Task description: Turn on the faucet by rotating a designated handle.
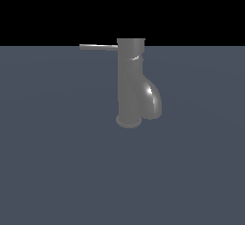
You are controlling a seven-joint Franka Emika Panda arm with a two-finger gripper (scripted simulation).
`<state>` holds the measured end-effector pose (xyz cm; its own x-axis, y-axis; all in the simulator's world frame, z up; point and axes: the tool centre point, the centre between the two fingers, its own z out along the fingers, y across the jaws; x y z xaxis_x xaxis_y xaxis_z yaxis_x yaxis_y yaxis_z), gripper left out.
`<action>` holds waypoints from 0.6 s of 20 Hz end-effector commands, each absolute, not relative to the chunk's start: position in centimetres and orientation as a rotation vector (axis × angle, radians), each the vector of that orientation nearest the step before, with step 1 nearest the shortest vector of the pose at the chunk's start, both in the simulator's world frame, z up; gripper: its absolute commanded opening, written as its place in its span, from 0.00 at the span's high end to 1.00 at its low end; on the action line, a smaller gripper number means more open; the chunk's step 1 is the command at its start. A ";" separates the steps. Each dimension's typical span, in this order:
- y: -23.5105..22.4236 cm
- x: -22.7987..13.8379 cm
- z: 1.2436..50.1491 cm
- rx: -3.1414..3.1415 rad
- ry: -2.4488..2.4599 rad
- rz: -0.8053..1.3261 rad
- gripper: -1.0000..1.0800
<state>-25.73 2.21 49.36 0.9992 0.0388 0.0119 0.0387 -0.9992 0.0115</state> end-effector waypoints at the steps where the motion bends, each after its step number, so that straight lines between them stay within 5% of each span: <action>1: 2.2 -25.7 49.4 3.130 0.061 0.019 1.00; 12: 3.5 -25.0 48.4 3.131 -0.043 0.018 1.00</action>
<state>-25.15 3.17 48.63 0.9999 -0.0120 0.0119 -0.0121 -0.9999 0.0105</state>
